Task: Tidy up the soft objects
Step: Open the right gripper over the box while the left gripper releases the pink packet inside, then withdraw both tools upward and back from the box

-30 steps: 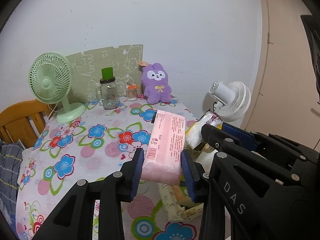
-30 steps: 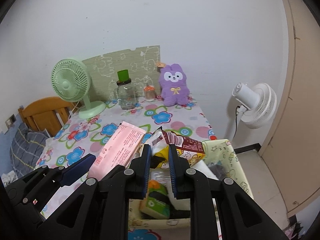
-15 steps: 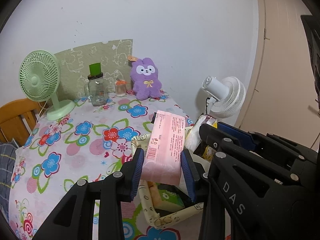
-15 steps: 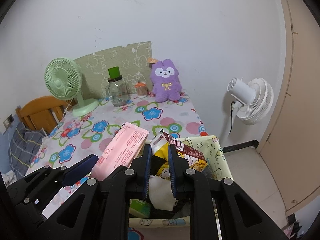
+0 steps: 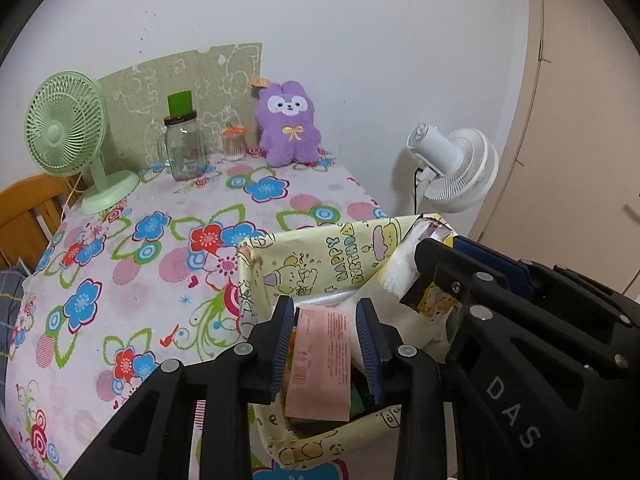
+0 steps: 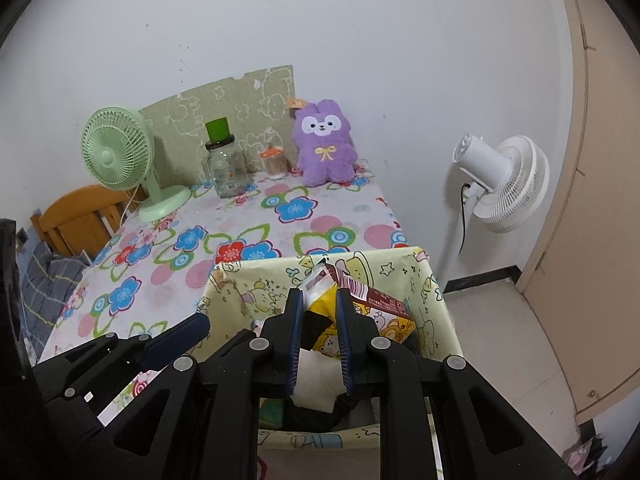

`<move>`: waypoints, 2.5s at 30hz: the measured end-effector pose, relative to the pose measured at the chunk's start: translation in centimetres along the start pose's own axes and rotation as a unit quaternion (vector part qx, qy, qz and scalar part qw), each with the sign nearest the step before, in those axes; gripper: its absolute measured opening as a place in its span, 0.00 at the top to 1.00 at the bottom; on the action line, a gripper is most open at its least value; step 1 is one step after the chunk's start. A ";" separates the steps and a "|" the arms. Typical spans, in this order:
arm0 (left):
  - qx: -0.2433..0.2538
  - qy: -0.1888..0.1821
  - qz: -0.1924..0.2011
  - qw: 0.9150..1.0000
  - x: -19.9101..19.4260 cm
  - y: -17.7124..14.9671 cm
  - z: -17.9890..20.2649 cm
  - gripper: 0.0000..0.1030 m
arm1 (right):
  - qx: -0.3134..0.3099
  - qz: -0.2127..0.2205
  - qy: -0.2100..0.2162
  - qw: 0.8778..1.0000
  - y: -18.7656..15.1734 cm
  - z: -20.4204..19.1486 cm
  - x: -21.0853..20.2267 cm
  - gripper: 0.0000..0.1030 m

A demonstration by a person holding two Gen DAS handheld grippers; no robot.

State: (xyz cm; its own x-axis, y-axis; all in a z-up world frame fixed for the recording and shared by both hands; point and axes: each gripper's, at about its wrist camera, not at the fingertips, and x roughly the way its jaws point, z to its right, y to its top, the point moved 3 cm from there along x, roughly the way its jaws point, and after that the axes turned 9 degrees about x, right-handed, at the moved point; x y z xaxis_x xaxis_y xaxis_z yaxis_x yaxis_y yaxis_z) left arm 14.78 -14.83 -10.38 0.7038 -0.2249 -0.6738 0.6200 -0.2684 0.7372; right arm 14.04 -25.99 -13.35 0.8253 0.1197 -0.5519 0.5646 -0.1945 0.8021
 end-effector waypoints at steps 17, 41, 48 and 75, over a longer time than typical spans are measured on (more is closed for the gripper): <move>0.007 0.009 -0.020 1.000 1.0 0.0 -0.2 0.26 | 0.023 -0.038 0.044 0.998 -0.3 0.2 2.6 0.46; 0.005 0.035 -0.007 0.999 -2.1 -0.3 -1.4 0.05 | 0.006 -0.016 0.008 1.000 -0.5 -1.3 -0.3 0.07; 0.011 0.049 0.006 0.999 -4.0 -0.6 -2.2 0.02 | -0.002 0.004 0.006 1.000 -0.7 -2.6 -2.2 0.02; -0.015 0.100 0.077 0.992 -13.4 -2.6 -9.2 0.00 | -0.021 0.053 0.023 0.998 -1.3 -10.1 -9.3 0.02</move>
State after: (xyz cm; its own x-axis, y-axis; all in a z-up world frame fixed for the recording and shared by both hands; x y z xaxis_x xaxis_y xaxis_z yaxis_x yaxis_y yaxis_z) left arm 6.94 -2.55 -2.78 0.8439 -0.0703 -0.5319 0.5074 -0.2175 0.8338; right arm 5.69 -16.98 -6.96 0.8797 0.1444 -0.4532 0.4731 -0.1679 0.8649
